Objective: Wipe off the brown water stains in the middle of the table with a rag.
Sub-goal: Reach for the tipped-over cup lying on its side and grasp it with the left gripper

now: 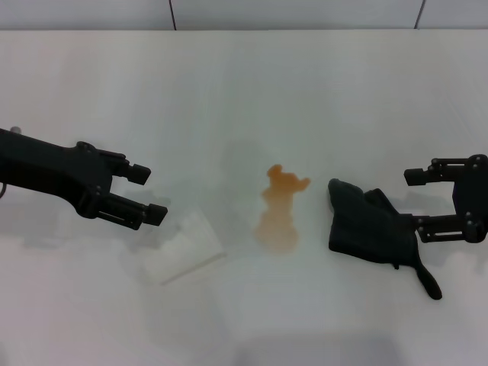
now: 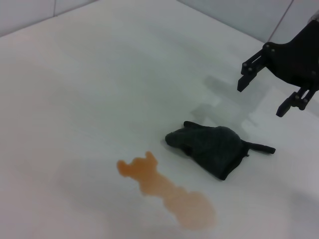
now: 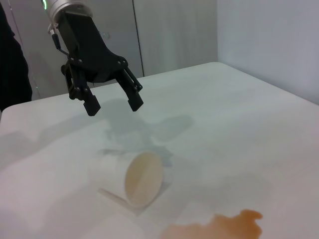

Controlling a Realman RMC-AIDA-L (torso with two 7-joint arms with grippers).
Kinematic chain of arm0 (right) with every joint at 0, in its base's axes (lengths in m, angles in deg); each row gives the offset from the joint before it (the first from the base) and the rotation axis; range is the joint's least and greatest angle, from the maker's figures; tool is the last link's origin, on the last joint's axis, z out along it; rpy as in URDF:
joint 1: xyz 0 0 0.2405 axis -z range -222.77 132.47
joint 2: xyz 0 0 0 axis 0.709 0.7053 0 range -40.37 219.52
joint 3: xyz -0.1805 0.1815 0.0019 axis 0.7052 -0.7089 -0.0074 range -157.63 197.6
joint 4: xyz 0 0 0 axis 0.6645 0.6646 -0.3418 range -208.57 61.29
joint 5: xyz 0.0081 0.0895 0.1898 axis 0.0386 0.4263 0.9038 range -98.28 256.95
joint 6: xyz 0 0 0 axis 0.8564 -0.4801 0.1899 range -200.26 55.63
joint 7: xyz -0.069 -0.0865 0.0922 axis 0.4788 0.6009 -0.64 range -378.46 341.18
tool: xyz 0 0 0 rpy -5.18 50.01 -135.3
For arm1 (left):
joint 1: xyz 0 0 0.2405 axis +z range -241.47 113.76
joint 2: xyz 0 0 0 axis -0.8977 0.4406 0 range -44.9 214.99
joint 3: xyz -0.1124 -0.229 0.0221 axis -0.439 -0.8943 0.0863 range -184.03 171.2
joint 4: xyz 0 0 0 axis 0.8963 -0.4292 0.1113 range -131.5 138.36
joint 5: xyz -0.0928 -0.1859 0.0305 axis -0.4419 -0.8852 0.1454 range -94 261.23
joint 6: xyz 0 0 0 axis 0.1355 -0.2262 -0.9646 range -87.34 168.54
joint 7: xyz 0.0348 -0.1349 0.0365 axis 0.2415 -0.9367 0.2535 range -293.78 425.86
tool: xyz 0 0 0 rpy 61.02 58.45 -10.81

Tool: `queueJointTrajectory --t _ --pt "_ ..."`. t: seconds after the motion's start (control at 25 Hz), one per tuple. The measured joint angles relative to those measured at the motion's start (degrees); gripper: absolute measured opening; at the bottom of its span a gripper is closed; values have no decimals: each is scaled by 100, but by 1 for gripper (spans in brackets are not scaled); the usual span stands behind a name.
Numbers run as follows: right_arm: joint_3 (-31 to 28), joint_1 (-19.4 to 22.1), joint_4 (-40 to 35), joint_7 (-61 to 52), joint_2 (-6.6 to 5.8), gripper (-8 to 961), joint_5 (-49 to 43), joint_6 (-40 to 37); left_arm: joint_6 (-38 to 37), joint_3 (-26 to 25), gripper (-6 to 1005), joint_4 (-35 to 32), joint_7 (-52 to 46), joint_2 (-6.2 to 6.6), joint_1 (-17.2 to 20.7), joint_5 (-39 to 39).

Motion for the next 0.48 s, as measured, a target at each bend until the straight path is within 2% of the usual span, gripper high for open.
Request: queueJointTrajectory --t 0.24,0.48 --pt "18 -1 5 -7 0 733 25 -7 -8 11 879 0 -28 5 -5 0" --pt "81 -9 12 -9 7 733 38 12 -164 22 878 -4 -140 28 -214 227"
